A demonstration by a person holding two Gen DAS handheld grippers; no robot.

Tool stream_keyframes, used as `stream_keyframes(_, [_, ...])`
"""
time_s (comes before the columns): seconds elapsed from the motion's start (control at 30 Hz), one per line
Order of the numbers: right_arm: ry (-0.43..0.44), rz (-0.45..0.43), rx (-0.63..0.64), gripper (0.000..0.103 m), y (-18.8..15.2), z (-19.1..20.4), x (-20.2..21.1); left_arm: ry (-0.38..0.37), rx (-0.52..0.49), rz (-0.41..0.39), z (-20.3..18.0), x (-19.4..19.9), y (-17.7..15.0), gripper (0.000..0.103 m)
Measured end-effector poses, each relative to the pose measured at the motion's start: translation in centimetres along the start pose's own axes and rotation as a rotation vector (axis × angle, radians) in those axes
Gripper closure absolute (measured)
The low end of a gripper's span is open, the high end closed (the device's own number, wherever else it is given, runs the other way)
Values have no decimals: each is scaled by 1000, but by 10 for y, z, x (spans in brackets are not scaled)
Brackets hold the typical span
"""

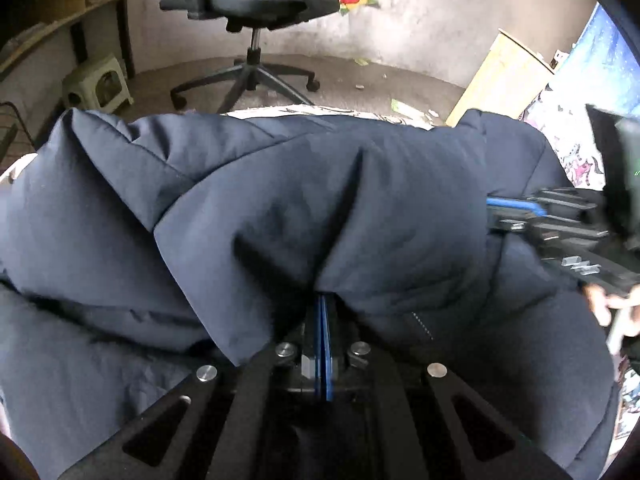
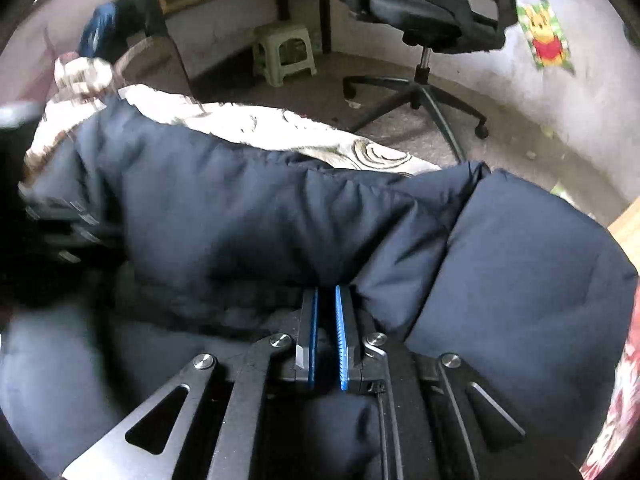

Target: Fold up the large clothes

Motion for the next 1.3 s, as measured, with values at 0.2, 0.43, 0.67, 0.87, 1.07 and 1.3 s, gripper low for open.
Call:
stream_keyframes(0.2, [-64,114,87,95,2,36,-31,-5,20,-39,3,3,-12,100])
stream_keyframes(0.43, [0,81,-13,96,-13,17,-47,-12,39,-51,8,-2,-14,100])
stream_keyframes(0.67, [-65,21,-4,97,-18,28,-47,-12,42,-72,11,-1,-21,100])
stream_keyframes(0.87, [-75,-27,-17,97,-23,28,-38,-16,39,-109,11,4,-31,100])
stream_keyframes(1.07, [-54,-116,-107,94,-48,22,-7,-3,66,-122,12,23,-40,100])
stream_keyframes(1.3, [-95,-171,-101,61,-67,14,33,77,95,-196,-4,73,-60,100])
Point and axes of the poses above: each gripper's, at about its wrist camera, not at the fingertips, and x roughly against the way its jaws point, z to its left, y to its top, the point moved 1 cm from there along -x, roughly the way its jaws point, and after that the axes turned 5 degrees about z, right-handed, at the moved point
